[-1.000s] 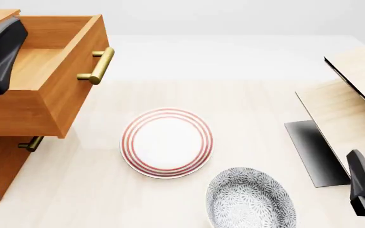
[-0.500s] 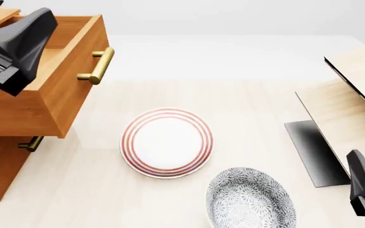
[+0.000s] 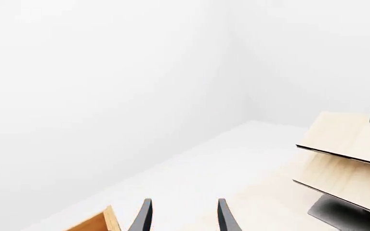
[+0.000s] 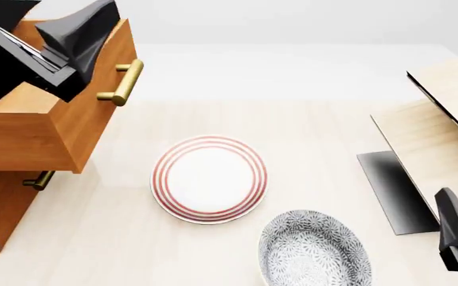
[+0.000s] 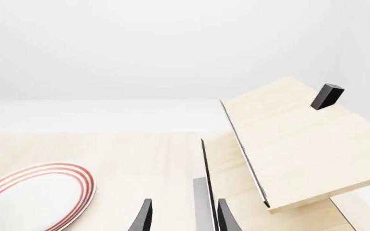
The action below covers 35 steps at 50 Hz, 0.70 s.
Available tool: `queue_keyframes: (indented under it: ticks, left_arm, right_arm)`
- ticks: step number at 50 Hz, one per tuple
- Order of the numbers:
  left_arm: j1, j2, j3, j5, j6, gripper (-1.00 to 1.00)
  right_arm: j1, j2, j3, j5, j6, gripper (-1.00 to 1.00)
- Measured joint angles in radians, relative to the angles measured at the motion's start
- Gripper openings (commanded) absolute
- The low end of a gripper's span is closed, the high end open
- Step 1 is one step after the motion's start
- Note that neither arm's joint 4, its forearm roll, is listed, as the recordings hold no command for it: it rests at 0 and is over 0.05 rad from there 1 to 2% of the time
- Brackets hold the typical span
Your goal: Close the top drawer of the cabinet.
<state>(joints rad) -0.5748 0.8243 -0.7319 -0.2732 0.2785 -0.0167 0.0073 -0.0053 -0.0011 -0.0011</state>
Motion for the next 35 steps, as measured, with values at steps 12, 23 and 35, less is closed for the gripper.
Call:
queue_keyframes:
  ticks: [12,23,35]
  left_arm:
    - [-0.071,0.117,-0.065,-0.027,0.040,1.00]
    - [-0.106,0.176,-0.106,-0.029,0.068,1.00]
    - [-0.117,0.247,-0.164,-0.026,0.110,1.00]
  right_arm:
    - [0.000,0.000,0.000,0.000,0.000,1.00]
    - [0.000,0.000,0.000,0.000,0.000,1.00]
    - [0.000,0.000,0.000,0.000,0.000,1.00]
